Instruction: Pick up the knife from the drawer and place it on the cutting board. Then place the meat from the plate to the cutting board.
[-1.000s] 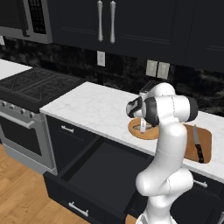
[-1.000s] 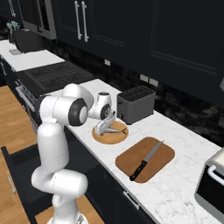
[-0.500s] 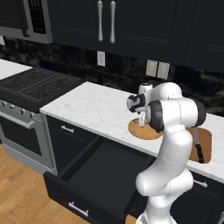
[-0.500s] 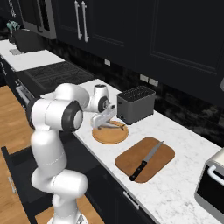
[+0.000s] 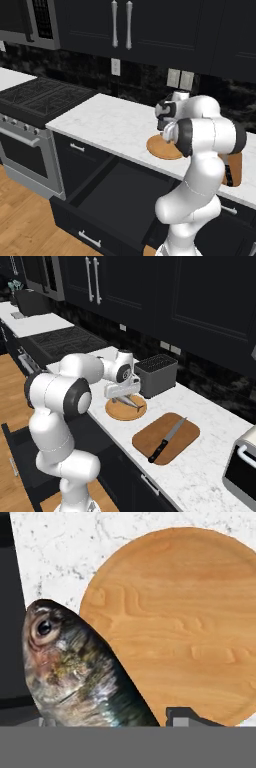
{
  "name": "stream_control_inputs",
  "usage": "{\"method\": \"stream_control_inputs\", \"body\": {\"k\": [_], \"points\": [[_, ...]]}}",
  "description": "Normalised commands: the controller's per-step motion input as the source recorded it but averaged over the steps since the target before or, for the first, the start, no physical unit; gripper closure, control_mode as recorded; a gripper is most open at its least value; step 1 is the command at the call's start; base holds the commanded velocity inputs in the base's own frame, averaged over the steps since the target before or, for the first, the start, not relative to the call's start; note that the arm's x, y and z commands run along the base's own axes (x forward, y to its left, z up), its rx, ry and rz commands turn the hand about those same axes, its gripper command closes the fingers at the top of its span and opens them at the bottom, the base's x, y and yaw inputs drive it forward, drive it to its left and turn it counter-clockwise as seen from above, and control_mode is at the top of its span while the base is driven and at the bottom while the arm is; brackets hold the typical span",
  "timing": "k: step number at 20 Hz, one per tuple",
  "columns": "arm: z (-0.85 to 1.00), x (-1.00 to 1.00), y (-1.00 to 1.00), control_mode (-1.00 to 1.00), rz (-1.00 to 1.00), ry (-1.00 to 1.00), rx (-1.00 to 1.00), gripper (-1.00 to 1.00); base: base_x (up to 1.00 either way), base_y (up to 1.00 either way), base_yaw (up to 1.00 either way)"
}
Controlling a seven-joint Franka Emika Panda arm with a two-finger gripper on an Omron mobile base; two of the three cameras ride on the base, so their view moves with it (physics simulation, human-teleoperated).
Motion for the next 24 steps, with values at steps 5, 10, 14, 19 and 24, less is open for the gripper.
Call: {"method": "stream_control_inputs", "body": {"k": [5, 10, 14, 19, 24], "points": [[0.01, -0.43, -0.55, -1.00, -0.41, 0.08, 0.00, 1.00, 0.00, 0.00, 0.00], [0.00, -0.29, -0.65, -1.00, -0.51, 0.10, 0.03, 1.00, 0.00, 0.00, 0.00], [0.00, -0.02, -0.66, -1.00, -0.49, 0.13, 0.05, 1.00, 0.00, 0.00, 0.00], [0.00, -0.05, -0.26, -1.00, -0.54, 0.12, 0.04, 1.00, 0.00, 0.00, 0.00], [0.00, -0.52, 0.00, -1.00, -0.62, 0.02, 0.00, 1.00, 0.00, 0.00, 0.00]]}}
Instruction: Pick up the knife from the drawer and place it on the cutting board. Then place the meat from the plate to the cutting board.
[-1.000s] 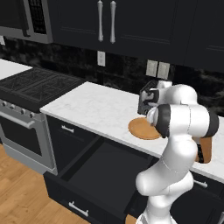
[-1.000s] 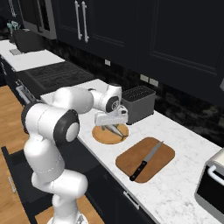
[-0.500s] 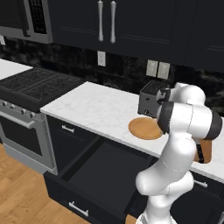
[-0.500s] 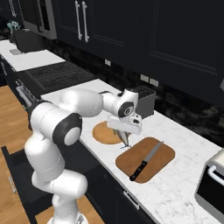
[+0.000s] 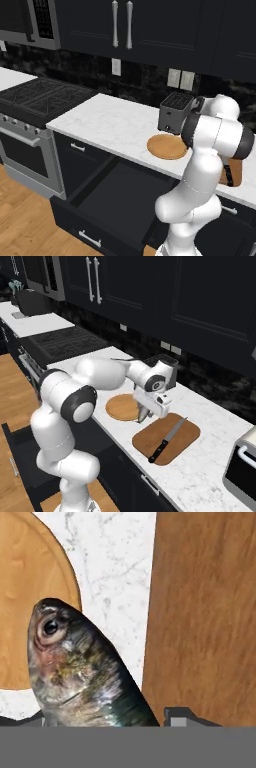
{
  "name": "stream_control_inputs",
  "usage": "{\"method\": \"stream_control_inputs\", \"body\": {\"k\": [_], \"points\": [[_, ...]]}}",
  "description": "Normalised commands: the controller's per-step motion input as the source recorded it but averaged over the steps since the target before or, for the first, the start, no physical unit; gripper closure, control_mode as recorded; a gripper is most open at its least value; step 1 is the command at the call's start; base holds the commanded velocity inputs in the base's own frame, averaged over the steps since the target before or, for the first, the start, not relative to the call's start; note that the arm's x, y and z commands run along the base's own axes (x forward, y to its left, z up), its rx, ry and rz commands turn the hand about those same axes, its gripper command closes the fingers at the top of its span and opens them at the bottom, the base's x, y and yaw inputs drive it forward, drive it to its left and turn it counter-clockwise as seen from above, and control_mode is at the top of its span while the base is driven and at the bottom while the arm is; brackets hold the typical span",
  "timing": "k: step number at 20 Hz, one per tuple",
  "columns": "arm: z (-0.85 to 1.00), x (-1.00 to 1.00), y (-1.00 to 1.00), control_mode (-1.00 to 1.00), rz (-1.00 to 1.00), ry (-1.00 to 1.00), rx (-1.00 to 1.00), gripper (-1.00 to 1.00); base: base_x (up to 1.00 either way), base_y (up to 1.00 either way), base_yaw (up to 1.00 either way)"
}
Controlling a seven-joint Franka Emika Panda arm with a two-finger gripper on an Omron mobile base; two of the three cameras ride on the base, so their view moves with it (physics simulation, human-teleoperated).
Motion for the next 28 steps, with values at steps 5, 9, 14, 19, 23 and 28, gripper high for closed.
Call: {"method": "stream_control_inputs", "body": {"k": [5, 9, 14, 19, 23, 28], "points": [[0.00, -0.65, -0.07, -1.00, -0.50, -0.05, -0.02, 1.00, 0.00, 0.00, 0.00], [0.00, -0.19, -0.02, -1.00, -0.29, -0.09, -0.11, 1.00, 0.00, 0.00, 0.00], [0.00, 0.00, -0.07, -1.00, -0.05, -0.01, -0.19, 1.00, 0.00, 0.00, 0.00], [0.00, 0.00, -0.33, -1.00, 0.02, 0.00, -0.22, 1.00, 0.00, 0.00, 0.00], [0.00, 0.00, -0.28, -1.00, 0.00, 0.00, -0.07, 1.00, 0.00, 0.00, 0.00], [-0.04, 0.00, -0.21, -1.00, 0.00, 0.00, 0.00, 1.00, 0.00, 0.00, 0.00]]}}
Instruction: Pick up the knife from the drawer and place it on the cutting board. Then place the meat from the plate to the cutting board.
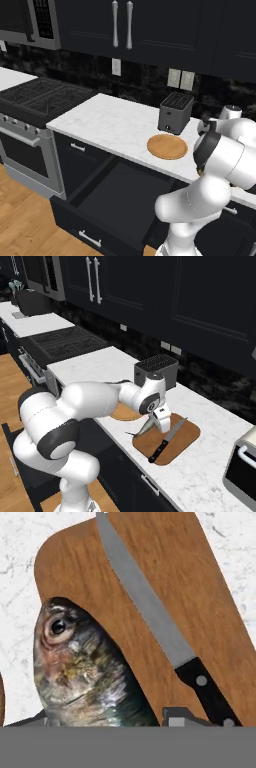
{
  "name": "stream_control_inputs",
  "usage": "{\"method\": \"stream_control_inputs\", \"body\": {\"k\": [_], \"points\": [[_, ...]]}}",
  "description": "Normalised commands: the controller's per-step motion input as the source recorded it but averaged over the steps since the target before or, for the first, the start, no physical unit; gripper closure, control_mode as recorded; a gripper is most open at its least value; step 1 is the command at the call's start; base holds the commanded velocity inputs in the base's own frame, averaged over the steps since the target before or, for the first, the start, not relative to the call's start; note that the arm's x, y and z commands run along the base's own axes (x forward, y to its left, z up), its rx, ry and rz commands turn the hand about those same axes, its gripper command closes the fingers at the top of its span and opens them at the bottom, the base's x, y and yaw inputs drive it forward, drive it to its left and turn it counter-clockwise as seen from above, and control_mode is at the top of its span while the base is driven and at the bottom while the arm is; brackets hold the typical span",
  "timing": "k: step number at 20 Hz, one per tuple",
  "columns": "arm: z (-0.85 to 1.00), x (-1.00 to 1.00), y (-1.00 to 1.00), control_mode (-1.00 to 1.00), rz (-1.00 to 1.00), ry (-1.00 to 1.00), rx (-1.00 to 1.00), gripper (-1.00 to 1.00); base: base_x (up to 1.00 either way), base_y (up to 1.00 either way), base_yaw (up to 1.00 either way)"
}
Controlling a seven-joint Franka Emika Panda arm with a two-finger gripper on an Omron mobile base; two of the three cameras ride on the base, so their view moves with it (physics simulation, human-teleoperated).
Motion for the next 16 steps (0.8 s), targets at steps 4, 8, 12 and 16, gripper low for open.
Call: {"method": "stream_control_inputs", "body": {"k": [4, 8, 12, 16], "points": [[-0.07, 0.04, -0.19, -1.00, 0.00, 0.00, 0.00, 1.00, 0.00, 0.00, 0.00], [-0.16, 0.16, -0.06, -1.00, 0.00, 0.01, 0.00, 1.00, 0.00, 0.00, 0.00], [-0.28, 0.31, 0.00, -1.00, 0.00, 0.07, 0.00, -1.00, 0.00, 0.00, 0.00], [-0.19, 0.30, 0.00, -1.00, 0.00, 0.05, -0.03, -1.00, 0.00, 0.00, 0.00]]}}
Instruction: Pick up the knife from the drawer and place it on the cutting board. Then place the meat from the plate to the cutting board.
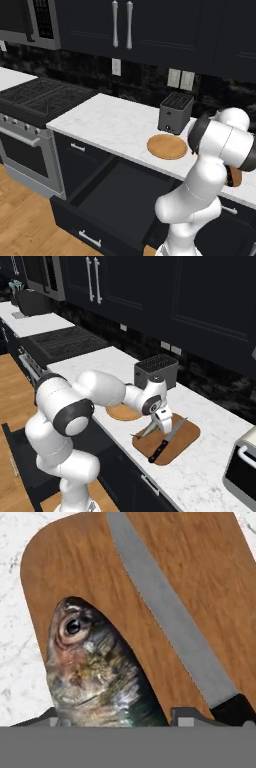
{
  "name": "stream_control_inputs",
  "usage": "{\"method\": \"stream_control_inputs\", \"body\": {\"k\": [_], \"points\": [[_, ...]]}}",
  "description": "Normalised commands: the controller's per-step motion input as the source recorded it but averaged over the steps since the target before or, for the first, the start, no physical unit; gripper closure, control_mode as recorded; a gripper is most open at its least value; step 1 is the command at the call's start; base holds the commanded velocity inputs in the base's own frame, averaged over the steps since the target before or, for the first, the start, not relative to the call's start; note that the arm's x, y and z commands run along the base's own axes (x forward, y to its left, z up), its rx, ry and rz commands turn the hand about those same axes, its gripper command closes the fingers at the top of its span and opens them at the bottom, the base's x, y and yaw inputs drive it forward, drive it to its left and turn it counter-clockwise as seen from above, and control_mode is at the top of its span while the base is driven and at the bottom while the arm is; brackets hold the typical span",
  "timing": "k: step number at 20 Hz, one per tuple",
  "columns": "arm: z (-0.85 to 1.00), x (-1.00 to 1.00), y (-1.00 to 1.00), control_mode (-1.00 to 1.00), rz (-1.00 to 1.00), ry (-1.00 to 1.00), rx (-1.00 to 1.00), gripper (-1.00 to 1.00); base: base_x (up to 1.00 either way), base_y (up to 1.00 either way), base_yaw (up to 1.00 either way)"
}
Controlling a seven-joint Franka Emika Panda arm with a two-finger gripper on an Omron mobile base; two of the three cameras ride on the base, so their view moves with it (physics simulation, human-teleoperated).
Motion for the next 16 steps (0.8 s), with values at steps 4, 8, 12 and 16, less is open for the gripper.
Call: {"method": "stream_control_inputs", "body": {"k": [4, 8, 12, 16], "points": [[0.00, 0.06, -0.09, -1.00, 0.00, 0.00, -0.08, -1.00, 0.00, 0.00, 0.00], [0.09, -0.08, -0.16, -1.00, 0.02, -0.01, -0.03, -1.00, 0.00, 0.00, 0.00], [0.72, -0.52, -0.01, -1.00, 0.10, -0.06, 0.00, -1.00, 0.00, 0.00, 0.00], [0.85, -0.43, 0.07, -1.00, 0.03, -0.01, 0.12, -1.00, 0.00, 0.00, 0.00]]}}
